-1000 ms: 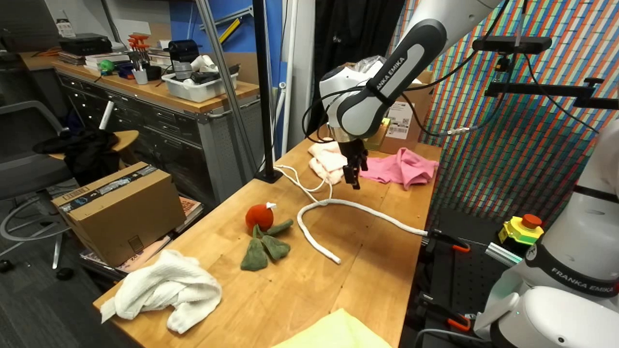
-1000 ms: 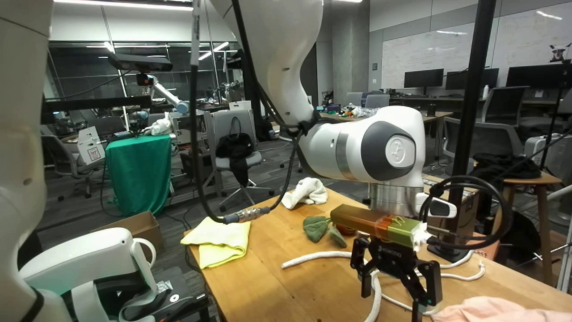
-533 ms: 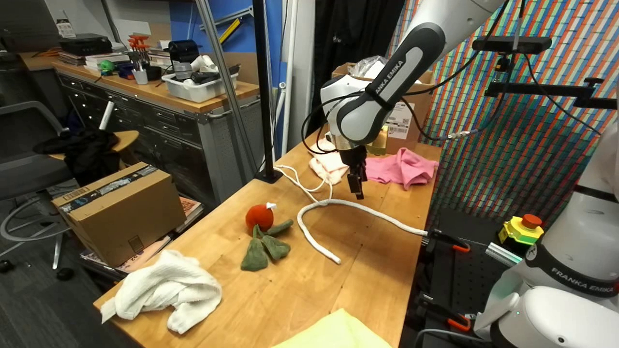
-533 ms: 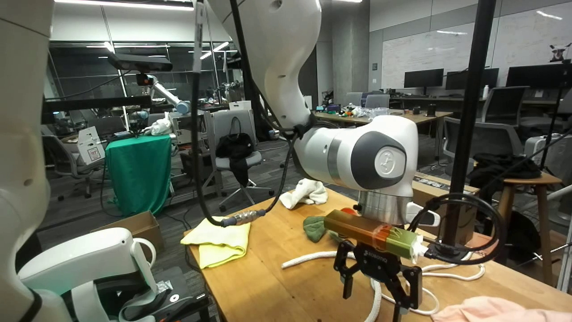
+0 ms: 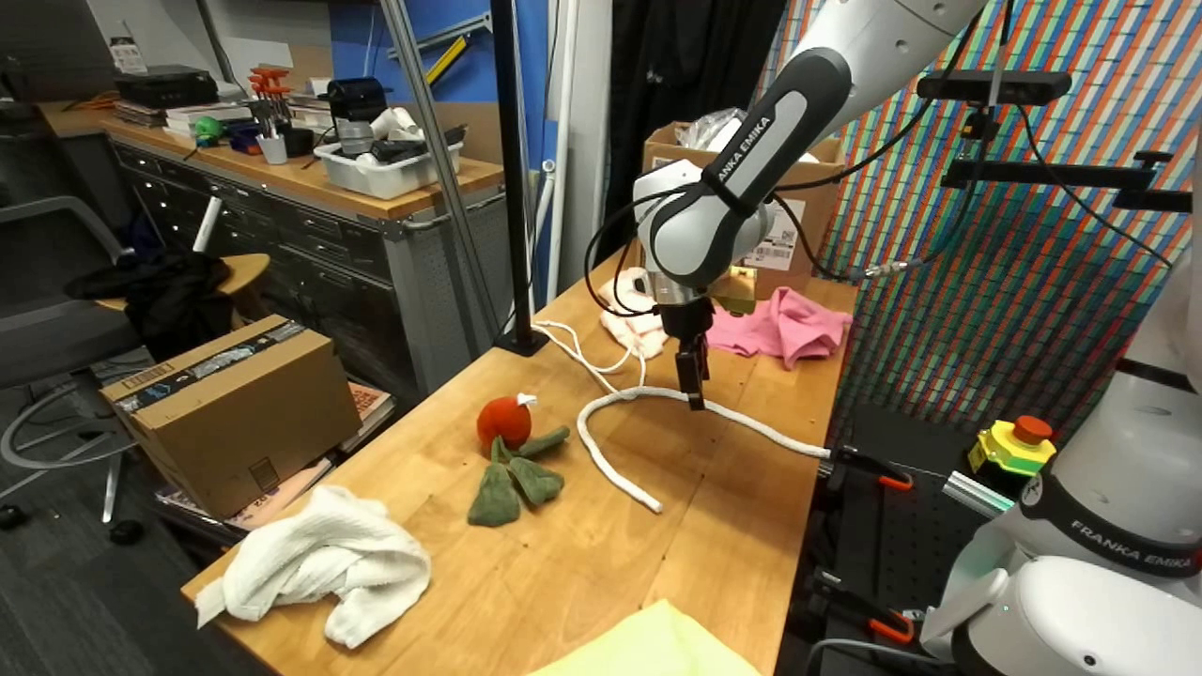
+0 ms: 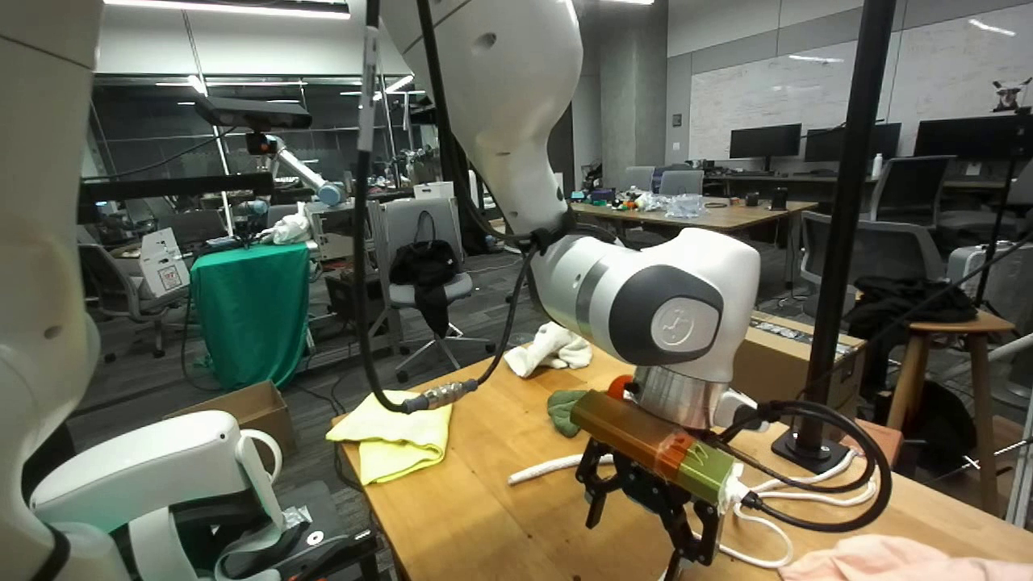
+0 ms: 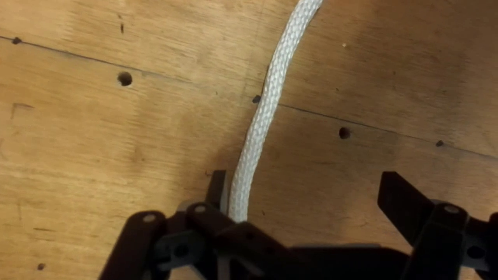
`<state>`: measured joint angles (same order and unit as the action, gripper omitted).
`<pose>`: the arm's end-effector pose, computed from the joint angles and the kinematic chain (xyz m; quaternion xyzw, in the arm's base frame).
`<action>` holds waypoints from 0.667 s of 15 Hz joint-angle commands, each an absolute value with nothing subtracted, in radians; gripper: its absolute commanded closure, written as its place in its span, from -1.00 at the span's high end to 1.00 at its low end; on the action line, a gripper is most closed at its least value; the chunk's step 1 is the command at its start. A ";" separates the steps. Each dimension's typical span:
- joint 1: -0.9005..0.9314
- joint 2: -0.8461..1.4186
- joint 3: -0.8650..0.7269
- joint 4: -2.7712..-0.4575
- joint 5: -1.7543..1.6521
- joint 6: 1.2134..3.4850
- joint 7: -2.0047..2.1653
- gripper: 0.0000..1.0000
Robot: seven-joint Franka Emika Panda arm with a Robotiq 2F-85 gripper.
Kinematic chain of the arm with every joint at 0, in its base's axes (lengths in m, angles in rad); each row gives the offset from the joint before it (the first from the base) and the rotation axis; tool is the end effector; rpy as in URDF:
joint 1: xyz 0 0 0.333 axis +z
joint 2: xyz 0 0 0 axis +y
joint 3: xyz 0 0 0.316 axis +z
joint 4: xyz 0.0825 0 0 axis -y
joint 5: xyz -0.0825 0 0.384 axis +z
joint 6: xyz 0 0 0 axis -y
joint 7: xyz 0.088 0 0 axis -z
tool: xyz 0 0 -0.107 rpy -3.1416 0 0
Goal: Separate the objects on the heap
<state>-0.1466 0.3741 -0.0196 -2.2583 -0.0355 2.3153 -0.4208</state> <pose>0.4947 -0.0841 0.1729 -0.9775 -0.1393 0.1554 0.0317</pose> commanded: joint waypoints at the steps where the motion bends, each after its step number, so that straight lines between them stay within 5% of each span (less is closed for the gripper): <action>1: -0.179 0.379 0.002 -2.279 0.010 2.365 -0.493 1.00; 10: -0.185 0.421 0.012 -2.309 0.018 2.491 -0.505 1.00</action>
<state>-0.1762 0.4179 -0.0003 -2.2801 0.0148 2.4110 -0.5011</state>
